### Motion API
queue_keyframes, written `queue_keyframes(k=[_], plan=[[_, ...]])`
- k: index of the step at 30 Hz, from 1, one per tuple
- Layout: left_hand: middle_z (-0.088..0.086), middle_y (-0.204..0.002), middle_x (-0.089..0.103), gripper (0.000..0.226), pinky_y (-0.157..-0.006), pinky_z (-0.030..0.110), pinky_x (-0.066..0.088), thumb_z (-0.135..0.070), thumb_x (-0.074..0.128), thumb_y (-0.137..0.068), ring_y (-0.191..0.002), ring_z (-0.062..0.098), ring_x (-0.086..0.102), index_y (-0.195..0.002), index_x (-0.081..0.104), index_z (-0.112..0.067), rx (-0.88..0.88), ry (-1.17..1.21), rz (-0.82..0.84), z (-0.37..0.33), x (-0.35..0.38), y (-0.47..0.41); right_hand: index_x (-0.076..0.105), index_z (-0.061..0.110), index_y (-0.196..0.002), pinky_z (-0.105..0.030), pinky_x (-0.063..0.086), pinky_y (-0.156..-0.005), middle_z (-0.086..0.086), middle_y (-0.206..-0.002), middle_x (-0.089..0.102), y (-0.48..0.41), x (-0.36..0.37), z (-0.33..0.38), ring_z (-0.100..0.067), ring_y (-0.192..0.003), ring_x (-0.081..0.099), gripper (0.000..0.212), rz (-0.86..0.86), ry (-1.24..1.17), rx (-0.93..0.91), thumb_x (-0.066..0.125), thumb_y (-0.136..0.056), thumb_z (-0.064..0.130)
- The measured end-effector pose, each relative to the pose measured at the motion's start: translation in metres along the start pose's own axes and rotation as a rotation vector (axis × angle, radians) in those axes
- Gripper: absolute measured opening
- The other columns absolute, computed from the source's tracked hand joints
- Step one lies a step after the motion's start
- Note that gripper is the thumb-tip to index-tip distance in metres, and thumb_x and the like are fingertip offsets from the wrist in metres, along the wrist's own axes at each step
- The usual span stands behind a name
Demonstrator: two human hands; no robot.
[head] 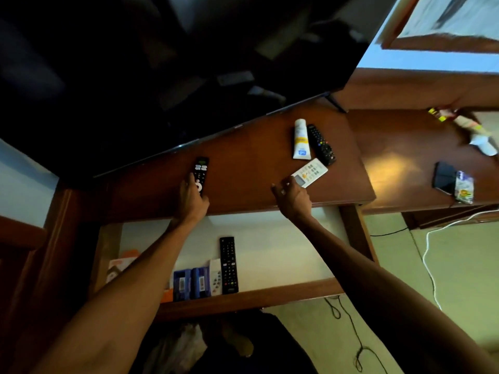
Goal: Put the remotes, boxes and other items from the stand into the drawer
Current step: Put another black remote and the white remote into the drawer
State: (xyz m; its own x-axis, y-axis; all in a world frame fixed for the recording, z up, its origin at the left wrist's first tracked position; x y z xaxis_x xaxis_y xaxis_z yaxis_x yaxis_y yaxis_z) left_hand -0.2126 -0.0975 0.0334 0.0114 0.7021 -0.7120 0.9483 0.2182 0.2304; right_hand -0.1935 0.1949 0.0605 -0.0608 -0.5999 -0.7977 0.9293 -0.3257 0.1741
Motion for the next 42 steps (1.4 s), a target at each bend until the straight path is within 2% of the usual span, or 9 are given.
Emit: queue_keyframes(k=[6,11,15,18,24,28,32,36,42], plan=[[0.017,-0.149,0.039,0.077,-0.111,0.047,0.033,-0.009,0.064,-0.089,-0.138,0.035,0.034,-0.153,0.021,-0.014,0.083,0.060,0.021,-0.057,0.042,-0.003,0.031,0.007,-0.140,-0.051,0.042,-0.098,-0.021,-0.137,0.040,-0.059,-0.044,-0.053,-0.043,-0.127,0.043,0.089,0.009,0.126,0.166,0.075,-0.075,0.049],[0.006,-0.143,0.051,0.076,-0.111,0.046,0.033,-0.007,0.069,-0.085,-0.136,0.032,0.038,-0.150,0.031,-0.016,0.101,0.155,0.040,-0.083,0.051,-0.012,0.015,0.022,-0.154,-0.056,0.027,-0.113,-0.019,-0.159,0.012,-0.099,-0.038,-0.044,-0.040,-0.146,0.014,0.133,0.329,0.548,-0.263,0.091,-0.049,0.051],[0.008,-0.139,0.053,0.079,-0.107,0.044,0.041,-0.004,0.075,-0.078,-0.130,0.028,0.048,-0.147,0.037,-0.017,0.100,0.197,0.103,-0.087,0.055,-0.012,0.021,0.028,-0.153,-0.052,0.023,-0.115,-0.007,-0.162,0.017,-0.109,-0.029,-0.037,-0.032,-0.150,0.010,0.115,0.493,0.917,-0.591,0.088,-0.061,0.040],[0.012,-0.136,0.055,0.073,-0.098,0.034,0.045,-0.004,0.079,-0.074,-0.124,0.028,0.054,-0.140,0.048,-0.011,0.095,0.226,0.082,-0.093,0.052,-0.011,0.037,0.024,-0.147,-0.048,0.030,-0.114,-0.005,-0.154,0.037,-0.108,-0.021,-0.028,-0.029,-0.146,0.027,0.086,0.519,0.948,-0.714,0.081,-0.073,0.031],[0.012,-0.131,0.059,0.063,-0.095,0.032,0.046,-0.003,0.081,-0.071,-0.117,0.022,0.056,-0.129,0.057,-0.005,0.113,0.222,0.088,-0.094,0.041,-0.006,0.047,0.019,-0.140,-0.043,0.040,-0.107,-0.010,-0.137,0.055,-0.104,-0.022,-0.022,-0.032,-0.130,0.049,0.077,0.490,0.775,-0.675,0.080,-0.073,0.038],[0.009,-0.126,0.060,0.059,-0.093,0.029,0.045,0.005,0.079,-0.071,-0.109,0.016,0.054,-0.126,0.060,-0.005,0.070,0.240,0.108,-0.084,0.028,0.007,0.056,0.015,-0.123,-0.039,0.054,-0.083,-0.011,-0.118,0.068,-0.091,-0.034,-0.020,-0.034,-0.104,0.065,0.073,0.414,0.519,-0.608,0.081,-0.065,0.051],[0.007,-0.118,0.062,0.055,-0.089,0.030,0.048,0.007,0.078,-0.071,-0.104,0.016,0.056,-0.122,0.062,-0.006,0.055,0.246,0.122,-0.065,0.022,0.028,0.065,0.016,-0.099,-0.035,0.054,-0.069,-0.006,-0.095,0.075,-0.062,-0.040,-0.017,-0.028,-0.083,0.069,0.054,0.383,0.393,-0.590,0.079,-0.064,0.055],[0.000,-0.124,0.056,0.059,-0.094,0.027,0.043,0.011,0.073,-0.073,-0.114,0.013,0.052,-0.127,0.061,-0.013,0.123,0.255,0.226,-0.048,0.022,0.059,0.067,0.021,-0.110,-0.029,0.050,-0.074,-0.003,-0.102,0.075,-0.015,-0.029,-0.010,-0.024,-0.091,0.069,0.051,0.429,0.384,-0.612,0.079,-0.069,0.048],[-0.002,-0.114,0.066,0.062,-0.080,0.009,0.045,0.002,0.078,-0.070,-0.100,0.009,0.062,-0.125,0.064,-0.021,0.178,0.184,0.290,0.005,0.031,0.101,0.059,0.017,-0.131,-0.035,0.051,-0.086,-0.011,-0.120,0.070,0.056,0.005,-0.034,-0.029,-0.107,0.066,0.065,0.477,0.306,-0.564,0.079,-0.074,0.041]])
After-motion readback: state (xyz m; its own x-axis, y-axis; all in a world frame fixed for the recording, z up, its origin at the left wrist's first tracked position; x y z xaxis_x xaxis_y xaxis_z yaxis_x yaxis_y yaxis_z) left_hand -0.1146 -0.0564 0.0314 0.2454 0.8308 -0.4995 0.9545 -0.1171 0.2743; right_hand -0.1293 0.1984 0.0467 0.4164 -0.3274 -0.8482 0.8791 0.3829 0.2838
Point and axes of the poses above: each hand's wrist, its own y-axis away from the middle knuckle, its own x-axis out of the palm, z = x × y, the point moved 8 cm from there along -y, towards the middle knuckle
